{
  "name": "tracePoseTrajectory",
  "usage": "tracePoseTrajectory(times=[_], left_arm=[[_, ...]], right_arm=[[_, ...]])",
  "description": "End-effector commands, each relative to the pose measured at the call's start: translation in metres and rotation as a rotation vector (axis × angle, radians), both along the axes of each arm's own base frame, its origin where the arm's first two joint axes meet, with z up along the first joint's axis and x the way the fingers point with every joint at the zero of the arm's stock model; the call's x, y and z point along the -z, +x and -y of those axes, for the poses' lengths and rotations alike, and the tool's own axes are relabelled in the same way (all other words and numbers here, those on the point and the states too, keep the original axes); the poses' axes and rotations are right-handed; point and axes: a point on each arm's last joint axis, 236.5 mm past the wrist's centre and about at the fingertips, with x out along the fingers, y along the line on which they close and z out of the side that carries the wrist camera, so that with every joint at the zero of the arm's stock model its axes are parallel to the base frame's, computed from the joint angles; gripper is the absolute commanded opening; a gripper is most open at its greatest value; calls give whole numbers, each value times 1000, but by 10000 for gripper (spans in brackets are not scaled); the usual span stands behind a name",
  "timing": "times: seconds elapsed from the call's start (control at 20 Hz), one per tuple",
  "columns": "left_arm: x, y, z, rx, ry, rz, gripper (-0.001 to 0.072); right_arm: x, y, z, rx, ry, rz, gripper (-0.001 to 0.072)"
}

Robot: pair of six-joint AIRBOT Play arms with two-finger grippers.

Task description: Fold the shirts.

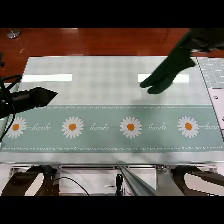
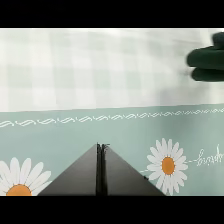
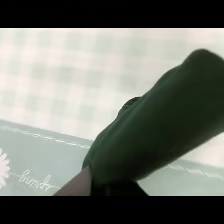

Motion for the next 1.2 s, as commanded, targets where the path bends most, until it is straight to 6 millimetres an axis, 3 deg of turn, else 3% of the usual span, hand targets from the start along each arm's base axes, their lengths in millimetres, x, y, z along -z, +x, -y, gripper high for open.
tracePoseTrajectory(times=[0.0,0.1,0.25,0.4,0.55,0.8,0.85,0.9,0.95,1.05,1.15], left_arm=[[0,0,0,1,2,1,22],[0,0,0,13,15,12,22],[0,1,0,13,15,13,22],[-3,4,-2,1,13,29,22],[-6,8,-3,-10,12,47,22],[-6,8,-3,-10,14,50,22],[-6,8,-3,-10,14,51,22],[-6,9,-4,-10,14,51,22],[-6,9,-4,-11,14,52,22],[-8,11,-5,-18,13,61,22],[-13,16,-6,-35,6,87,22]], right_arm=[[-5,-38,78,271,-6,-125,23],[-8,-64,117,408,-46,-163,23],[-11,-103,148,571,-36,-163,23],[25,-158,165,715,-11,-263,23],[66,-224,196,936,-66,-376,23],[102,-337,228,1269,-231,-532,26],[107,-365,233,1341,-285,-591,180],[114,-379,232,1393,-294,-629,522],[122,-380,228,1393,-277,-638,626],[130,-362,228,1338,-233,-601,626],[126,-337,242,1295,-221,-503,620]])
